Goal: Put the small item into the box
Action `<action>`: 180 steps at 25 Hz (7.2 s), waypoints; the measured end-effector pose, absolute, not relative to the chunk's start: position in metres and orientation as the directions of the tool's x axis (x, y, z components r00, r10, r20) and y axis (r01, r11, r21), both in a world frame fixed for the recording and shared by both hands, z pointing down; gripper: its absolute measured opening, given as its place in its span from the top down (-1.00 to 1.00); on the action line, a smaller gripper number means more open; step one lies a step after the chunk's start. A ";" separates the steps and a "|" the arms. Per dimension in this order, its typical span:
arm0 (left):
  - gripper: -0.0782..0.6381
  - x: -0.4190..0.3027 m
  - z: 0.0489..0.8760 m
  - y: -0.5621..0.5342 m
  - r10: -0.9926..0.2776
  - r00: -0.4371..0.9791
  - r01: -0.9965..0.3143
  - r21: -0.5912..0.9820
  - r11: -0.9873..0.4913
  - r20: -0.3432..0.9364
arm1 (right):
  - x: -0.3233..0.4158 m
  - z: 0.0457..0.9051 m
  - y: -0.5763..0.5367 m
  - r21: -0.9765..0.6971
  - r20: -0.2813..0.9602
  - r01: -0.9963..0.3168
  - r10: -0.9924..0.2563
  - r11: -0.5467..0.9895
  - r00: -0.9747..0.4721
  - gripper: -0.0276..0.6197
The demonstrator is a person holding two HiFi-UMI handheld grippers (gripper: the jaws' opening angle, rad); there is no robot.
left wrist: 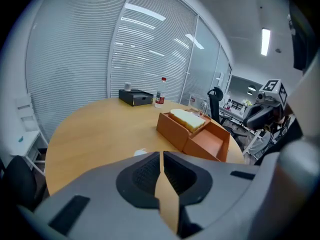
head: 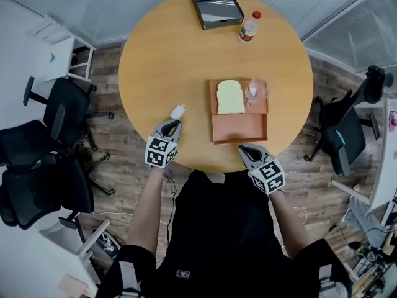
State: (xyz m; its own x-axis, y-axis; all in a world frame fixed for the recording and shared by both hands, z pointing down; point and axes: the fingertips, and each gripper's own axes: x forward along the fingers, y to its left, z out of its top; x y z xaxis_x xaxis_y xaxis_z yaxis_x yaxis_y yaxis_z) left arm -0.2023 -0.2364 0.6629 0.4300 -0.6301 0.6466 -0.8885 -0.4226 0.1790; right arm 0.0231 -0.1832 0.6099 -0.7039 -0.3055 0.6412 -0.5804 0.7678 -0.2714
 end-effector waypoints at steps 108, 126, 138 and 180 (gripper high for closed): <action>0.28 0.031 0.697 -0.248 -0.257 0.566 -0.621 0.200 -0.758 0.783 | 0.107 0.687 -0.225 -0.310 0.689 -0.663 -0.320 0.681 -0.650 0.90; 0.28 0.055 0.705 -0.256 -0.216 0.510 -0.617 0.180 -0.766 0.833 | 0.111 0.694 -0.236 -0.319 0.696 -0.623 -0.270 0.714 -0.666 0.90; 0.28 0.062 0.723 -0.262 -0.163 0.460 -0.608 0.176 -0.774 0.873 | 0.119 0.696 -0.239 -0.327 0.698 -0.629 -0.269 0.705 -0.664 0.90; 0.74 0.000 0.658 -0.241 -0.371 0.578 -0.704 0.214 -0.677 0.727 | 0.093 0.653 -0.230 -0.258 0.664 -0.623 -0.334 0.738 -0.669 0.90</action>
State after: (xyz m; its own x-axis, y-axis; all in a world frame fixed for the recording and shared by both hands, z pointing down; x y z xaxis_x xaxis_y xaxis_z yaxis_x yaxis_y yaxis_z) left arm -0.0005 -0.2409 0.6581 0.5779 -0.3714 0.7267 -0.7042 -0.6770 0.2140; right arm 0.0930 -0.2299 0.6534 -0.6693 -0.3337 0.6638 -0.6235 0.7382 -0.2576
